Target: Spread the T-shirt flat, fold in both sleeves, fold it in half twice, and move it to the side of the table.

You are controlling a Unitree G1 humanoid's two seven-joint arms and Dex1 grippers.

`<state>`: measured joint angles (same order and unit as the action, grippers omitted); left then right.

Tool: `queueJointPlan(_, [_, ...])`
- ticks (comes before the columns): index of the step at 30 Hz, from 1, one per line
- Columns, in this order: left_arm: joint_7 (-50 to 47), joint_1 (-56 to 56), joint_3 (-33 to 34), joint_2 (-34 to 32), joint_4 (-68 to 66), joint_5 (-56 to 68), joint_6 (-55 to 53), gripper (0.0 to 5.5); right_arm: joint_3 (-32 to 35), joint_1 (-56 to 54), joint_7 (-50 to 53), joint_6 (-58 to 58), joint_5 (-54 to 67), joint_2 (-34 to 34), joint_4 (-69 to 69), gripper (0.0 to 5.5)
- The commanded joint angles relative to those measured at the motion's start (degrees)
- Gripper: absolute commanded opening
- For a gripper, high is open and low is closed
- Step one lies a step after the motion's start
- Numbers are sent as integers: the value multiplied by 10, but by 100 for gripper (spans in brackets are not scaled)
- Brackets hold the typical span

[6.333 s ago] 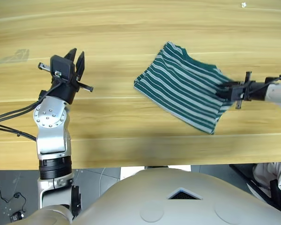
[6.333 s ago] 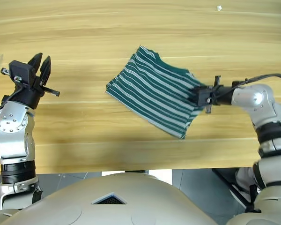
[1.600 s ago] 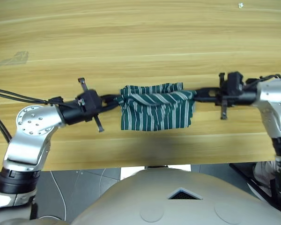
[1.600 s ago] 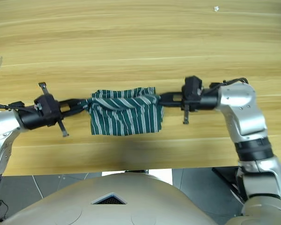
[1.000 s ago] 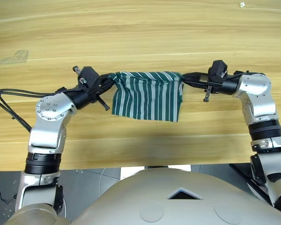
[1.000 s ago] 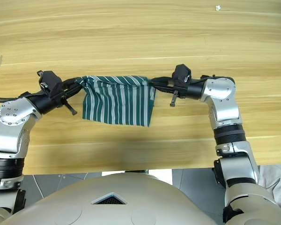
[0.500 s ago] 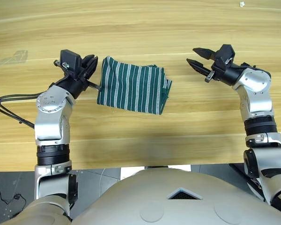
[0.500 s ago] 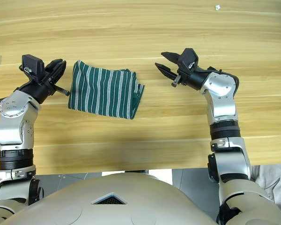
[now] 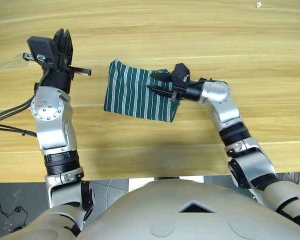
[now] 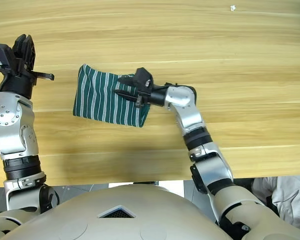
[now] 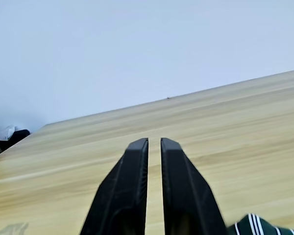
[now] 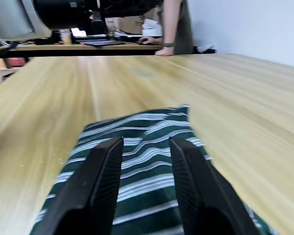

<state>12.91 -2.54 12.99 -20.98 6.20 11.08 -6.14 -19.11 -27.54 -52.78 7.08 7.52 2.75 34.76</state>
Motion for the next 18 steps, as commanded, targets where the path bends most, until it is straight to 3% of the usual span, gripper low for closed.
queueJointPlan(1, [-1,14,-6,20,17,6,-8,46,-12,-77,35,7,-37,-74,129,173])
queueJointPlan(6, [0,24,-10,34,18,8,-11,46,-10,-125,83,32,-83,-101,257,173])
queueJointPlan(12, [2,31,-12,47,23,9,-12,46,-9,-150,198,-11,-144,-80,361,173])
queueJointPlan(14, [2,33,-13,49,23,8,-10,46,16,-144,233,-24,-131,-65,364,173])
queueJointPlan(18, [3,50,-17,52,39,3,-10,46,129,-94,314,-47,-55,-20,312,173])
